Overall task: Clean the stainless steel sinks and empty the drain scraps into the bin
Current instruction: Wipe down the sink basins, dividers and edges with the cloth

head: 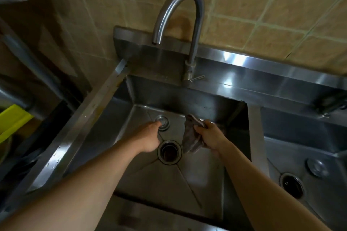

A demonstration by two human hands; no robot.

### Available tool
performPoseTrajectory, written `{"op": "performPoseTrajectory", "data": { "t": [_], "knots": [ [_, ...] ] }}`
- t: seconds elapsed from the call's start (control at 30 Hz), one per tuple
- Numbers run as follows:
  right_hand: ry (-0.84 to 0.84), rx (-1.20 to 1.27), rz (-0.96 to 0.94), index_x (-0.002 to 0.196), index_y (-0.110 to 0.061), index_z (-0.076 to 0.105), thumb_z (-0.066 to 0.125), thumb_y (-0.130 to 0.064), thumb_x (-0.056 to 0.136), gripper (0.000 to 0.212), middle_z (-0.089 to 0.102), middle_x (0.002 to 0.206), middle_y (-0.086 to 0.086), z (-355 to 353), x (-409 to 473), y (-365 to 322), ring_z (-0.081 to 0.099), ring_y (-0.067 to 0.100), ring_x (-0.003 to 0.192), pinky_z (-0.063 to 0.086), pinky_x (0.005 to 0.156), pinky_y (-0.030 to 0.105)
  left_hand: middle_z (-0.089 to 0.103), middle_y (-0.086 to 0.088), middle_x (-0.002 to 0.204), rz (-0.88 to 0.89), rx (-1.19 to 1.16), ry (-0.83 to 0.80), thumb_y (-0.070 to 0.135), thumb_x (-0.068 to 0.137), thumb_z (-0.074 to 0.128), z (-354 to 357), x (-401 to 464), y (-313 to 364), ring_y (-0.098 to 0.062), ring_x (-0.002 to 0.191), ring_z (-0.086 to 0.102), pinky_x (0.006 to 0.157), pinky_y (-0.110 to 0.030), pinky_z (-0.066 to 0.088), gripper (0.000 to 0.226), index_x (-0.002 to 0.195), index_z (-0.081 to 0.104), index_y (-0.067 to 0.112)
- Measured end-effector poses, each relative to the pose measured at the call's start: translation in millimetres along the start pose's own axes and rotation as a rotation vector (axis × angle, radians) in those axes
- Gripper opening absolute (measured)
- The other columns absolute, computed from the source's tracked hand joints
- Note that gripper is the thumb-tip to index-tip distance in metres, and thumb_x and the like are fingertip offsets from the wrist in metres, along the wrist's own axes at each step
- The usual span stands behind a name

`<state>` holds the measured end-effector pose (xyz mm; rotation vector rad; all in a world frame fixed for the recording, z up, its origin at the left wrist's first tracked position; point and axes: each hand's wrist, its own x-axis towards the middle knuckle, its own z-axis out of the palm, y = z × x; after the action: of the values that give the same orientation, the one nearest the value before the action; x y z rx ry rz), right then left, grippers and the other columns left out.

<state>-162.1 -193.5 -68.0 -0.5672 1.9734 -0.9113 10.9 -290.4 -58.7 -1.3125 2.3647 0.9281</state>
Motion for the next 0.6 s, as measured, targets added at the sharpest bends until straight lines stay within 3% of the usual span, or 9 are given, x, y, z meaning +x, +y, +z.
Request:
{"op": "performPoseTrajectory", "data": {
  "t": [0.1, 0.2, 0.3, 0.4, 0.5, 0.6],
  "knots": [
    [0.014, 0.030, 0.053, 0.097, -0.010, 0.059, 0.052, -0.010, 0.095, 0.007, 0.065, 0.102, 0.022, 15, 9, 7, 0.063, 0.036, 0.094, 0.052, 0.086, 0.047, 0.024, 0.000, 0.157, 0.025, 0.009, -0.040, 0.012, 0.094, 0.053, -2, 15, -13, -0.023, 0.138, 0.034, 0.109, -0.036, 0.037, 0.068, 0.151, 0.019, 0.026],
    [0.012, 0.012, 0.093, 0.088, -0.021, 0.058, 0.051, -0.013, 0.095, 0.013, 0.066, 0.101, 0.019, 36, 15, 10, 0.064, 0.037, 0.094, 0.054, 0.085, 0.050, 0.027, -0.001, 0.156, 0.070, 0.047, -0.090, 0.014, 0.094, 0.053, -6, 30, -32, -0.023, 0.136, 0.038, 0.107, -0.034, 0.039, 0.066, 0.151, 0.021, 0.026],
    [0.039, 0.006, 0.112, 0.087, -0.023, 0.057, 0.051, -0.010, 0.095, 0.016, 0.065, 0.099, 0.016, 56, 18, 8, 0.064, 0.031, 0.085, 0.056, 0.069, 0.038, 0.037, -0.003, 0.150, 0.093, 0.044, -0.141, 0.012, 0.092, 0.054, -11, 43, -52, -0.023, 0.130, 0.044, 0.103, -0.032, 0.042, 0.064, 0.148, 0.027, 0.026],
    [0.073, -0.006, 0.124, 0.093, -0.016, 0.060, 0.054, -0.004, 0.093, 0.013, 0.064, 0.083, 0.010, 70, 19, 6, 0.061, 0.017, 0.056, 0.049, 0.044, 0.024, 0.043, -0.005, 0.145, 0.100, 0.012, -0.191, 0.009, 0.091, 0.053, -13, 54, -67, -0.024, 0.124, 0.050, 0.097, -0.031, 0.045, 0.063, 0.147, 0.029, 0.027],
    [0.137, -0.051, 0.103, 0.092, -0.016, 0.064, 0.058, -0.005, 0.090, 0.012, 0.061, 0.076, 0.001, 76, 20, 5, 0.058, 0.012, 0.060, 0.046, 0.045, 0.016, 0.045, -0.006, 0.142, 0.082, -0.063, -0.221, 0.010, 0.091, 0.053, -10, 65, -75, -0.024, 0.120, 0.052, 0.094, -0.032, 0.047, 0.063, 0.147, 0.029, 0.028],
    [0.173, -0.014, 0.089, 0.087, -0.021, 0.061, 0.064, -0.005, 0.087, 0.016, 0.062, 0.081, 0.000, 76, 17, 3, 0.060, 0.015, 0.069, 0.053, 0.053, 0.019, 0.045, -0.007, 0.142, 0.042, -0.189, -0.261, 0.010, 0.091, 0.054, -3, 71, -75, -0.025, 0.123, 0.049, 0.099, -0.033, 0.043, 0.059, 0.144, 0.035, 0.024]
  ]
}}
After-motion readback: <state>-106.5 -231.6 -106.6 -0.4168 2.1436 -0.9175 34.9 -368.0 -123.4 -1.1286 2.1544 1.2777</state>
